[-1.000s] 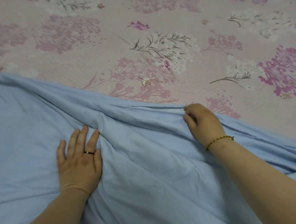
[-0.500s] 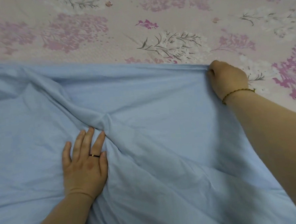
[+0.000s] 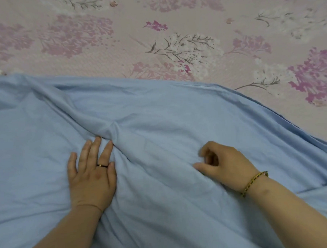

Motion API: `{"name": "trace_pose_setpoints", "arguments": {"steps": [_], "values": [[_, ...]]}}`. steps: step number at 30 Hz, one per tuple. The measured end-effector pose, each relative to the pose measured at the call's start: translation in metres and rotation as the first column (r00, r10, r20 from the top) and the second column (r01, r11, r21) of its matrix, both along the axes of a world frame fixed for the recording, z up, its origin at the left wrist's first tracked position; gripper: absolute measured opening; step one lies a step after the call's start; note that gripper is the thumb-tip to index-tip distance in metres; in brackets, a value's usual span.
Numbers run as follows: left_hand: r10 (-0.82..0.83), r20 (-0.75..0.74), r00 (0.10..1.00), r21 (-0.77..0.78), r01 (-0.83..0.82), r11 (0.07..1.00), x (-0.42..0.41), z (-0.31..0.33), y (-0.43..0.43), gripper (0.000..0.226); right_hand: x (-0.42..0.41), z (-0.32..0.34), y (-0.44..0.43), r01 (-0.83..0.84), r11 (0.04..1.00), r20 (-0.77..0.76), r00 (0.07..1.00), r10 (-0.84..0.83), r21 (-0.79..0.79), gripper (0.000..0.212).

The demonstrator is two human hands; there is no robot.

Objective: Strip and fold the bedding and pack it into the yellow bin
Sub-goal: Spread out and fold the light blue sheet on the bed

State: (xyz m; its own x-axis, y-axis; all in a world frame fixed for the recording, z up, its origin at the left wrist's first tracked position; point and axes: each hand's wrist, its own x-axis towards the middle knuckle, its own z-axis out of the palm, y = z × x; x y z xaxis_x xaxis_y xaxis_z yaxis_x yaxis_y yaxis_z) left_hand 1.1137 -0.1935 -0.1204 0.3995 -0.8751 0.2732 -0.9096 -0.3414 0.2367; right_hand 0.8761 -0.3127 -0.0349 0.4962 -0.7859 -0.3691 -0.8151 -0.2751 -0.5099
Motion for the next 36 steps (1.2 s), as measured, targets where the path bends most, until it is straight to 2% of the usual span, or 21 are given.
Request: {"name": "trace_pose_setpoints", "arguments": {"steps": [2, 4, 7, 8, 9, 10, 11, 13, 14, 15, 18, 20, 23, 25, 26, 28, 30, 32, 34, 35, 36], "values": [[0.009, -0.021, 1.0, 0.065, -0.007, 0.998, 0.0, 0.001, 0.001, 0.049, -0.021, 0.003, 0.014, -0.072, 0.989, -0.181, 0.979, 0.095, 0.129, 0.029], [0.021, -0.059, 0.998, 0.142, -0.013, 0.99, -0.003, 0.01, 0.001, 0.053, -0.039, 0.016, 0.024, -0.037, 0.96, -0.245, 0.964, 0.107, 0.277, 0.027], [0.086, -0.109, 0.99, 0.213, -0.061, 0.975, -0.003, 0.026, 0.001, 0.059, -0.062, 0.035, 0.035, 0.004, 0.905, -0.333, 0.931, 0.152, 0.425, 0.062], [0.102, -0.135, 0.986, 0.216, -0.071, 0.974, -0.002, 0.038, -0.003, 0.056, -0.069, 0.039, 0.037, -0.008, 0.912, -0.386, 0.905, 0.181, 0.41, 0.07], [0.087, -0.144, 0.986, 0.214, -0.055, 0.975, -0.001, 0.048, -0.007, 0.05, -0.076, 0.042, 0.037, -0.011, 0.93, -0.437, 0.881, 0.184, 0.368, 0.065], [0.039, -0.141, 0.989, 0.209, -0.009, 0.978, -0.001, 0.059, -0.012, 0.046, -0.084, 0.043, 0.035, 0.003, 0.947, -0.455, 0.877, 0.152, 0.322, 0.051], [-0.049, -0.096, 0.994, 0.209, 0.068, 0.976, -0.003, 0.067, -0.017, 0.054, -0.092, 0.046, 0.034, 0.039, 0.958, -0.44, 0.893, 0.094, 0.283, 0.035], [-0.28, 0.059, 0.958, 0.33, 0.246, 0.911, -0.014, 0.087, -0.028, 0.071, -0.109, 0.05, 0.031, 0.125, 0.959, -0.358, 0.933, -0.027, 0.254, 0.008], [-0.372, 0.085, 0.924, 0.425, 0.304, 0.853, -0.023, 0.095, -0.034, 0.068, -0.115, 0.052, 0.03, 0.157, 0.955, -0.317, 0.946, -0.072, 0.252, 0.022], [-0.41, 0.047, 0.911, 0.495, 0.335, 0.801, -0.031, 0.095, -0.04, 0.058, -0.119, 0.056, 0.03, 0.184, 0.948, -0.297, 0.95, -0.102, 0.261, 0.033], [-0.43, 0.012, 0.903, 0.665, 0.314, 0.678, -0.041, 0.103, -0.059, 0.026, -0.126, 0.053, 0.023, 0.17, 0.955, -0.307, 0.947, -0.091, 0.244, 0.037], [-0.438, -0.001, 0.899, 0.668, 0.326, 0.669, -0.037, 0.108, -0.067, 0.008, -0.124, 0.055, 0.015, 0.153, 0.962, -0.264, 0.96, -0.091, 0.225, 0.03], [-0.456, 0.019, 0.89, 0.708, 0.31, 0.635, -0.034, 0.107, -0.074, 0.022, -0.126, 0.056, 0.008, 0.166, 0.96, -0.274, 0.956, -0.101, 0.227, 0.032], [-0.418, -0.099, 0.903, 0.74, 0.348, 0.577, -0.039, 0.107, -0.072, 0.033, -0.133, 0.048, 0.008, 0.111, 0.983, -0.391, 0.919, -0.047, 0.143, 0.028], [-0.367, -0.177, 0.913, 0.717, 0.375, 0.587, -0.041, 0.104, -0.069, 0.035, -0.137, 0.043, 0.01, 0.082, 0.989, -0.441, 0.897, -0.019, 0.124, 0.03], [-0.259, -0.285, 0.923, 0.602, 0.383, 0.701, -0.044, 0.103, -0.066, 0.037, -0.146, 0.038, 0.016, 0.085, 0.985, -0.513, 0.858, 0.005, 0.152, 0.036], [-0.259, -0.259, 0.931, 0.54, 0.362, 0.76, -0.045, 0.102, -0.066, 0.032, -0.154, 0.039, 0.019, 0.087, 0.976, -0.592, 0.804, 0.05, 0.201, 0.034], [-0.263, -0.269, 0.927, 0.61, 0.375, 0.698, -0.044, 0.103, -0.064, 0.015, -0.159, 0.047, 0.016, 0.098, 0.968, -0.638, 0.766, 0.075, 0.231, 0.029], [-0.278, -0.256, 0.926, 0.747, 0.372, 0.55, -0.048, 0.11, -0.066, 0.017, -0.161, 0.058, 0.006, 0.106, 0.977, -0.598, 0.801, 0.026, 0.185, 0.018], [-0.281, -0.229, 0.932, 0.768, 0.35, 0.537, -0.048, 0.113, -0.071, 0.015, -0.161, 0.064, -0.003, 0.109, 0.988, -0.55, 0.835, -0.03, 0.112, 0.02], [-0.298, -0.183, 0.937, 0.757, 0.327, 0.565, -0.049, 0.12, -0.077, 0.013, -0.161, 0.067, -0.014, 0.121, 0.993, -0.495, 0.863, -0.1, 0.011, 0.027]]}}
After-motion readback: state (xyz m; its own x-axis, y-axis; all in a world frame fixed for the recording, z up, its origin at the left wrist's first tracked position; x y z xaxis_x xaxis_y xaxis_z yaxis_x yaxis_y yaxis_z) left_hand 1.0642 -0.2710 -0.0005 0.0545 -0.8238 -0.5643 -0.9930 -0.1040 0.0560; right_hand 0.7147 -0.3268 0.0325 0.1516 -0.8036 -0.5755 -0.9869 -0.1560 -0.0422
